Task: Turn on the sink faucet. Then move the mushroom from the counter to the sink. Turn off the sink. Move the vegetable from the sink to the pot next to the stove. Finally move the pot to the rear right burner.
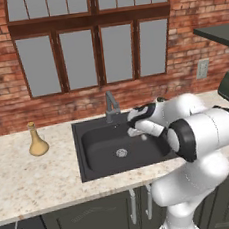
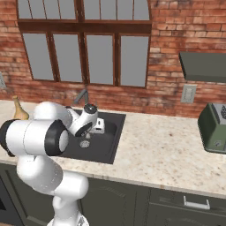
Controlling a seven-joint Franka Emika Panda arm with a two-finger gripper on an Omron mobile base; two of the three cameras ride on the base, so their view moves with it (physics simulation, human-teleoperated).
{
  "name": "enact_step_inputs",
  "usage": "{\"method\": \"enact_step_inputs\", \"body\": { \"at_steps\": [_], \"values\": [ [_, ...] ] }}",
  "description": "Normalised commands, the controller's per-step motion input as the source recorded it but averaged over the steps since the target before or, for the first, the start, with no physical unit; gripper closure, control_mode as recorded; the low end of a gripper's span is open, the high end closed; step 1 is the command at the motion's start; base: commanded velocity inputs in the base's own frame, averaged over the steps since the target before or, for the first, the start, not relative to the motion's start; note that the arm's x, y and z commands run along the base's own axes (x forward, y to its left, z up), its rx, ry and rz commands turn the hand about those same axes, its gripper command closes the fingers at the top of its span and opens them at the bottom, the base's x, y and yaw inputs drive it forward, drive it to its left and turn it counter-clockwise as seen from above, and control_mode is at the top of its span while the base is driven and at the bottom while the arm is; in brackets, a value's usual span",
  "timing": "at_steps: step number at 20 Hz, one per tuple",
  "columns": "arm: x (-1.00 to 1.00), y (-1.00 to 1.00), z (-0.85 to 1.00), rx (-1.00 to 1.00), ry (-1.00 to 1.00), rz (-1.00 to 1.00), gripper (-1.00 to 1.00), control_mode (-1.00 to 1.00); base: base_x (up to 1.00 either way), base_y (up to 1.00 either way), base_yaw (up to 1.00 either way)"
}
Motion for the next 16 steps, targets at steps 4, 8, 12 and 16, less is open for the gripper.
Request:
{"method": "enact_step_inputs", "body": {
  "at_steps": [4, 8, 12, 16],
  "values": [
    [-0.12, -0.10, 0.64, 0.04, -0.02, -0.02, 1.00, -1.00, 0.00, 0.00, 0.00],
    [-0.15, -0.15, 0.52, 0.03, 0.00, -0.02, 1.00, -1.00, 0.00, 0.00, 0.00],
    [-0.14, -0.13, 0.43, 0.02, 0.00, -0.02, 1.00, -1.00, 0.00, 0.00, 0.00],
    [-0.16, -0.10, 0.40, 0.01, 0.00, -0.01, 1.00, -1.00, 0.00, 0.00, 0.00]
  ]
}}
